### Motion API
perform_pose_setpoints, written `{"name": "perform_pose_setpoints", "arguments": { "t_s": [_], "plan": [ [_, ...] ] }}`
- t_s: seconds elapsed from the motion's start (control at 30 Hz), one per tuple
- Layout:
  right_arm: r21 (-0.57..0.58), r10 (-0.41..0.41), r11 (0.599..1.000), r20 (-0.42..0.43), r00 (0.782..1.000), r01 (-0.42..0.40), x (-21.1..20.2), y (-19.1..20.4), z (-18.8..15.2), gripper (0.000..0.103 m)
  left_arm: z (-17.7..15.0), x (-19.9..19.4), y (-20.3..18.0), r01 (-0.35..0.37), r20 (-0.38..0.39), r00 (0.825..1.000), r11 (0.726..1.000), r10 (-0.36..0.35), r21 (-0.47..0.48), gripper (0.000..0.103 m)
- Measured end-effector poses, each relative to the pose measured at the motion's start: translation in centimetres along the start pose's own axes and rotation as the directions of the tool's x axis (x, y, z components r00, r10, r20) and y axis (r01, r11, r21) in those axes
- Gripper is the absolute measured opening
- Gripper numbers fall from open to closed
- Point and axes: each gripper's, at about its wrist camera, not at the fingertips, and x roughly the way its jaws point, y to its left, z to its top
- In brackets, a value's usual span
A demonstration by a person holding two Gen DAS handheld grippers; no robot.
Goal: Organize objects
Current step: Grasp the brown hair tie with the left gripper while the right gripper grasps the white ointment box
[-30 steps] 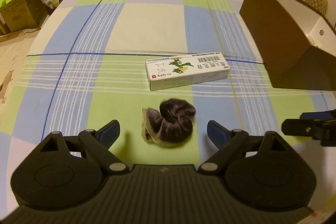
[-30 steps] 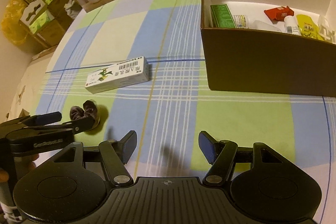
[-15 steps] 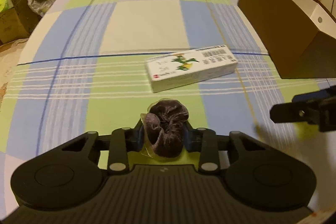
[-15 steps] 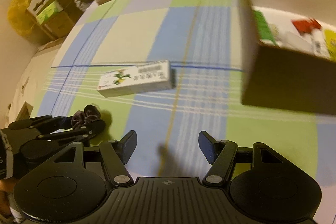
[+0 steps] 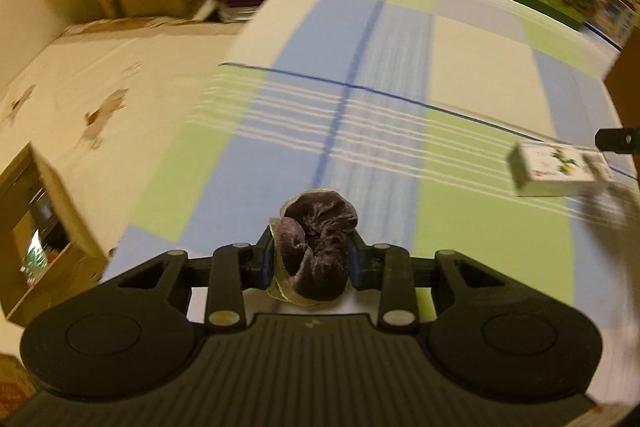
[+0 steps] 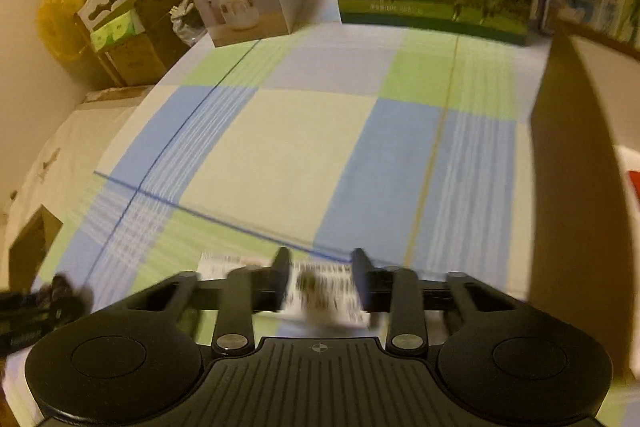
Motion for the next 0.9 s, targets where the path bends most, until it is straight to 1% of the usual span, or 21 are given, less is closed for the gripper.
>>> {"name": "perform_pose_setpoints", "arguments": {
  "t_s": [0.07,0.13,0.27,0.47,0.6,0.67,0.7,0.8,0.87,0.9],
  "plan": [
    [0.007,0.009,1.000,0.001,1.000,-0.009,1.0,-0.5,0.7,0.023,-0.2,-0.1,0.6,-0.009,-0.007,1.000,1.000,0.009,-0.017,0.030],
    [0.009,-0.001,1.000,-0.015,1.000,0.001,1.7,-0.9,1.0,0.022,-0.6,-0.2,1.1,-0.010,-0.009,1.000,1.000,0.009,-0.027,0.030],
    [0.051,0.039,0.998,-0.055,0.998,-0.036,1.9,-2.0,0.7,0.022,-1.0,-0.4,1.1,-0.005,-0.008,1.000,1.000,0.004,-0.031,0.030],
    [0.092,0.094,0.992,-0.099,0.991,-0.085,0.5,-2.0,-1.5,0.022,-0.8,-0.3,0.8,0.002,-0.014,1.000,1.000,-0.002,-0.026,0.030],
    [0.090,0.138,0.988,-0.132,0.982,-0.127,-0.4,-0.4,-3.8,0.022,-0.7,-0.1,0.8,0.007,-0.018,1.000,1.000,-0.008,-0.022,0.030],
    [0.056,0.127,0.991,-0.172,0.977,-0.119,-0.5,0.9,-4.7,0.022,-0.7,-0.1,0.8,0.009,-0.019,1.000,1.000,-0.009,-0.022,0.030],
    [0.033,0.112,0.994,-0.178,0.978,-0.108,-0.6,1.6,-5.0,0.022,-0.7,0.0,0.8,0.010,-0.020,1.000,1.000,-0.010,-0.022,0.030],
    [-0.029,0.044,0.998,-0.133,0.990,-0.048,-1.3,3.3,-5.2,0.023,-0.7,0.0,0.9,0.014,-0.021,1.000,0.999,-0.014,-0.030,0.030],
    [-0.036,0.044,0.998,-0.106,0.993,-0.048,-1.7,4.1,-4.8,0.023,-0.7,0.0,0.9,0.016,-0.021,1.000,0.999,-0.016,-0.034,0.031],
    [-0.027,0.059,0.998,-0.100,0.993,-0.062,-1.7,4.4,-4.5,0.025,-0.7,0.0,0.9,0.016,-0.020,1.000,0.999,-0.017,-0.035,0.031]
  ]
}}
